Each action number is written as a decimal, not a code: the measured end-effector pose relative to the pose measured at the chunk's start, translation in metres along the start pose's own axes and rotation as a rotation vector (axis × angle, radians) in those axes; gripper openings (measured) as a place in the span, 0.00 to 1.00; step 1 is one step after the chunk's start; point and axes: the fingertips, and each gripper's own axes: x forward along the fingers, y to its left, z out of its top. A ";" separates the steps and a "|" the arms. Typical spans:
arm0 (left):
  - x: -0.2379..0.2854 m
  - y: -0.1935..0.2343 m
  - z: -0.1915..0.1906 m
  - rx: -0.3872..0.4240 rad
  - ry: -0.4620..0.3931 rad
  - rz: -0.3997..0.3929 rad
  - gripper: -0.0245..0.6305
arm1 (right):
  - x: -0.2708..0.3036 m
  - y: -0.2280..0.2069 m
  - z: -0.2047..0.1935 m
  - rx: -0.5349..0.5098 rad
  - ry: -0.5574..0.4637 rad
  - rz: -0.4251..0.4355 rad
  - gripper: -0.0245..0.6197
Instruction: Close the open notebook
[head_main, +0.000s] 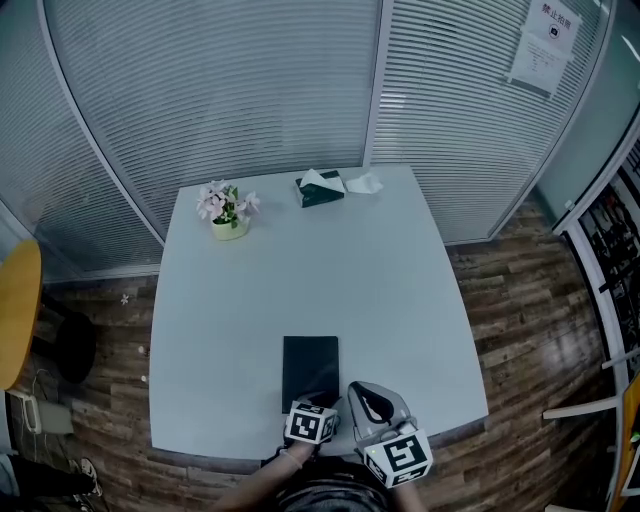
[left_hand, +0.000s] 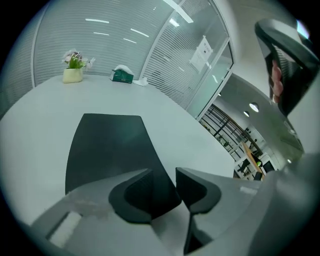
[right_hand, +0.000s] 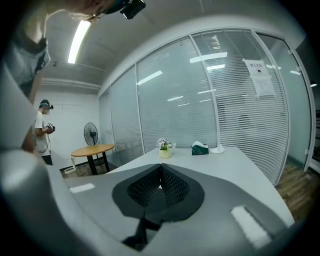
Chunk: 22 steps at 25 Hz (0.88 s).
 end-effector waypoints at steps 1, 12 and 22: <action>-0.001 0.002 0.001 -0.021 -0.006 -0.007 0.26 | 0.001 0.000 0.000 -0.002 0.001 0.001 0.04; -0.043 0.021 0.013 -0.110 -0.106 -0.041 0.09 | 0.008 0.015 0.001 -0.026 0.008 0.021 0.04; -0.089 0.011 0.041 -0.074 -0.204 -0.076 0.04 | 0.019 0.030 -0.003 -0.025 0.026 0.041 0.04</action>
